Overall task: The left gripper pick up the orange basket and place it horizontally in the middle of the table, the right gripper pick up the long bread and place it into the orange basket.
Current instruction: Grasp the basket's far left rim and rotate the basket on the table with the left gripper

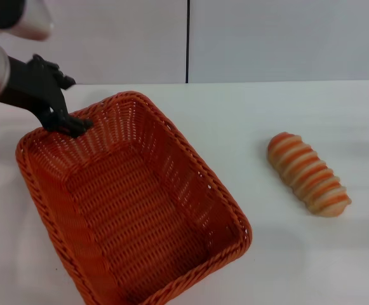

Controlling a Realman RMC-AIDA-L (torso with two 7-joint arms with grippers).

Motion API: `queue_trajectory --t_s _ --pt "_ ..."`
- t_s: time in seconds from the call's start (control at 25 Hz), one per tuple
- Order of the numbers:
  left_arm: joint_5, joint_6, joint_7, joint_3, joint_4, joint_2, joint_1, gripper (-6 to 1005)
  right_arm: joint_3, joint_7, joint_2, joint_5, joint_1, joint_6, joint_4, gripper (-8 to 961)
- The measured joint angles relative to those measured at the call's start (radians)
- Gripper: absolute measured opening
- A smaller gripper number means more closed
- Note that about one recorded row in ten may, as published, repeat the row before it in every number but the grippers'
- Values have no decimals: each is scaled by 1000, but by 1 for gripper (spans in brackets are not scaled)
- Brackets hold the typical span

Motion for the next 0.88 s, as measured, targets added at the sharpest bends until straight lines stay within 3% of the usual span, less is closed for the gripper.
queue_trajectory --t_s 0.32,0.68,0.88 --pt "74 -118 -61 145 -77 -3 -6 796 -6 0 0 -1 13 -2 8 649" --pt "160 -193 -106 246 -173 -3 -36 794 -9 0 0 -7 18 -2 8 649" --pt "167 -204 -112 256 -187 -3 -47 790 -9 0 -1 -8 17 -1 8 649"
